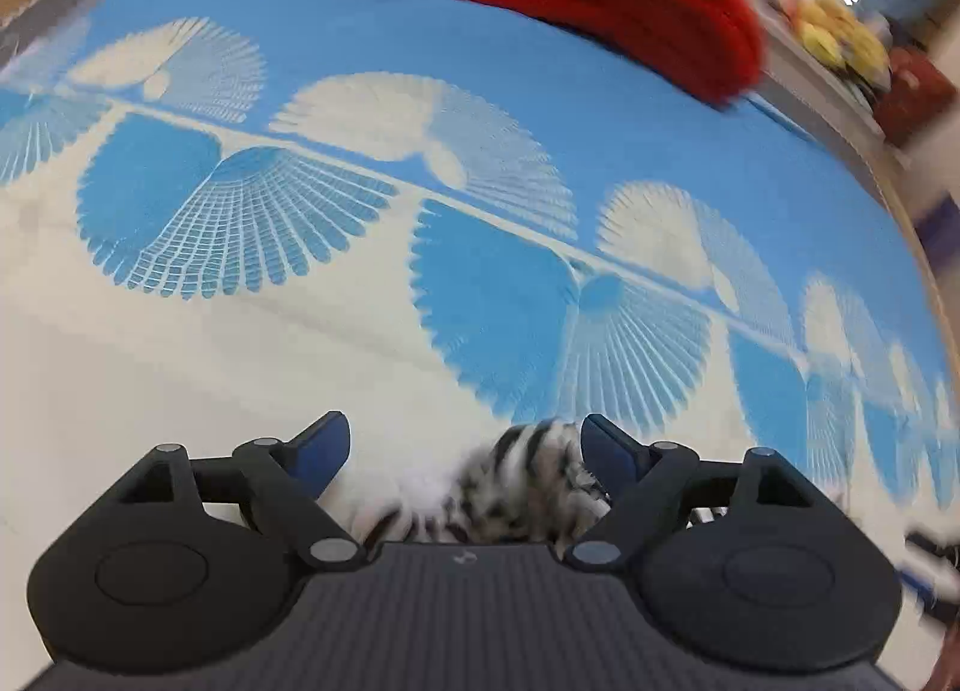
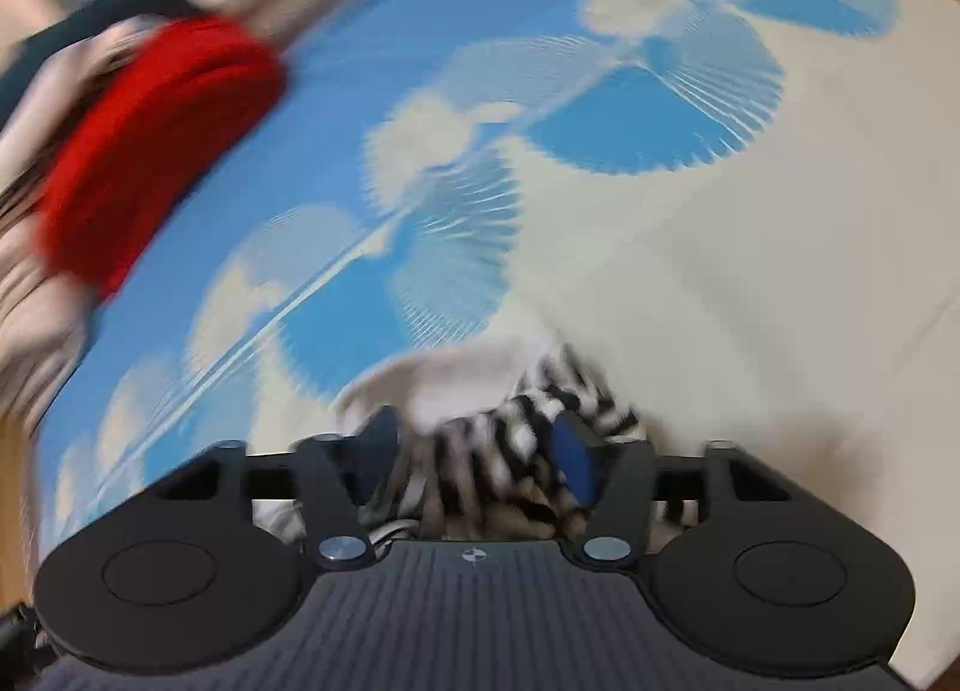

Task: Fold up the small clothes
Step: 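Lift and fold the sweater with both grippers toward the hood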

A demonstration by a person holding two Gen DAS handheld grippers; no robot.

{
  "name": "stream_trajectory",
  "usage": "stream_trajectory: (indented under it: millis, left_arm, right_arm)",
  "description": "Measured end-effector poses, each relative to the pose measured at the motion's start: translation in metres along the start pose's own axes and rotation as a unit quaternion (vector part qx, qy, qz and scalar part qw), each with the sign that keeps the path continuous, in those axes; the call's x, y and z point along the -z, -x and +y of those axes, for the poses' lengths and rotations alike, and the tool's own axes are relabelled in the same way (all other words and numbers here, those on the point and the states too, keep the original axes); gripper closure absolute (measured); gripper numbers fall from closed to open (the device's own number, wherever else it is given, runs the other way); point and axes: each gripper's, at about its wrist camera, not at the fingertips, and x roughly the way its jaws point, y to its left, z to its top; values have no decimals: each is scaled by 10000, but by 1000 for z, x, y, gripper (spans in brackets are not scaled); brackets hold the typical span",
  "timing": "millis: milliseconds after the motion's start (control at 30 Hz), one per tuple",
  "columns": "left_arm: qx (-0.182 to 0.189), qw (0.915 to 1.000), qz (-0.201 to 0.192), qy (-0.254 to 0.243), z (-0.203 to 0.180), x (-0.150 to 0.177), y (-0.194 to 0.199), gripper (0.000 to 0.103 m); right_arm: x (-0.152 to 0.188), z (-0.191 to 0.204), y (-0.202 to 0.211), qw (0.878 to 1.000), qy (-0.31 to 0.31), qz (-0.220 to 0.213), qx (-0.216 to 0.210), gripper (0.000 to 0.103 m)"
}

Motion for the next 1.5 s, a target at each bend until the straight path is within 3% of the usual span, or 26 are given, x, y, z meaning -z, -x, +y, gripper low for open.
stream_trajectory:
  millis: [100, 167, 233, 267, 367, 467, 533, 567, 600, 633, 667, 700, 733, 800, 867, 900, 967, 1033, 1067, 1100, 1167, 1233, 1333, 1400, 1500]
  left_arm:
    - [546, 9979, -336, -42, 16, 8, 11, 9]
    - [680, 9955, -590, -299, 20, 28, 18, 7]
    - [914, 9907, -785, -638, 24, 53, 23, 7]
    - [1074, 9867, -899, -823, 26, 64, 23, 7]
    - [1502, 9700, -1130, -1539, 17, 90, 19, 7]
    - [1341, 9544, -1184, -2389, -2, 102, -10, 7]
    - [1319, 9539, -1108, -2457, -9, 99, -29, 9]
    - [1403, 9564, -1123, -2302, -10, 96, -36, 15]
    - [1589, 9588, -1069, -2097, -9, 90, -42, 57]
    - [1822, 9615, -849, -1875, -8, 81, -45, 90]
    - [2011, 9623, -776, -1657, -7, 74, -42, 90]
    - [2139, 9582, -973, -1630, -8, 69, -33, 90]
    - [2063, 9549, -1207, -1761, -10, 65, -25, 90]
    - [1691, 9641, -1308, -1579, -5, 54, -29, 90]
    - [1598, 9754, -1029, -1121, 7, 48, -54, 88]
    - [1520, 9796, -837, -1016, 9, 48, -67, 81]
    - [1187, 9860, -737, -907, 9, 56, -87, 52]
    - [1053, 9874, -870, -793, 13, 60, -82, 21]
    - [1098, 9876, -830, -750, 14, 58, -77, 17]
    - [1188, 9871, -842, -659, 16, 55, -69, 17]
    - [1444, 9833, -1016, -439, 22, 49, -41, 17]
    - [1505, 9811, -1186, -267, 32, 52, -7, 15]
    - [1065, 9859, -1216, -435, 43, 73, 44, 9]
    - [705, 9886, -1144, -683, 46, 98, 68, 7]
    - [615, 9900, -896, -894, 56, 148, 83, 7]
  right_arm:
    - [14, -13, 14, 9956, 344, -404, -771, 34]
    - [27, -19, 20, 9878, 890, -813, -988, 31]
    - [37, -21, 19, 9746, 1730, -1059, -945, 30]
    - [37, -17, 15, 9659, 2188, -1146, -781, 30]
    - [48, -3, 9, 9141, 3803, -1255, -631, 27]
    - [59, 5, -19, 8833, 4515, -1211, -365, 25]
    - [67, 11, -38, 8724, 4767, -1066, -194, 29]
    - [69, 14, -43, 8700, 4825, -993, -190, 60]
    - [65, 18, -48, 8710, 4835, -821, -300, 95]
    - [63, 21, -45, 8779, 4711, -760, -400, 95]
    - [55, 24, -35, 8868, 4511, -804, -599, 95]
    - [42, 27, -21, 8956, 4261, -877, -926, 95]
    - [31, 30, -13, 9022, 4038, -955, -1174, 95]
    - [4, 31, -15, 9253, 3392, -1074, -1312, 95]
    - [-9, 31, -52, 9422, 3119, -858, -879, 95]
    - [-7, 31, -72, 9454, 3113, -666, -697, 95]
    - [9, 30, -116, 9476, 3178, -244, -215, 91]
    - [25, 39, -122, 9318, 3597, -490, -5, 84]
    - [27, 45, -117, 9248, 3769, -505, 99, 79]
    - [25, 48, -110, 9248, 3759, -564, 147, 66]
    - [17, 42, -84, 9353, 3426, -881, 42, 42]
    - [16, 30, -42, 9418, 3153, -1156, -161, 40]
    - [33, 14, 20, 9479, 2811, -1479, -245, 31]
    - [59, -4, 54, 9516, 2645, -1524, -364, 27]
    - [95, -33, 72, 9626, 2312, -1388, -260, 27]
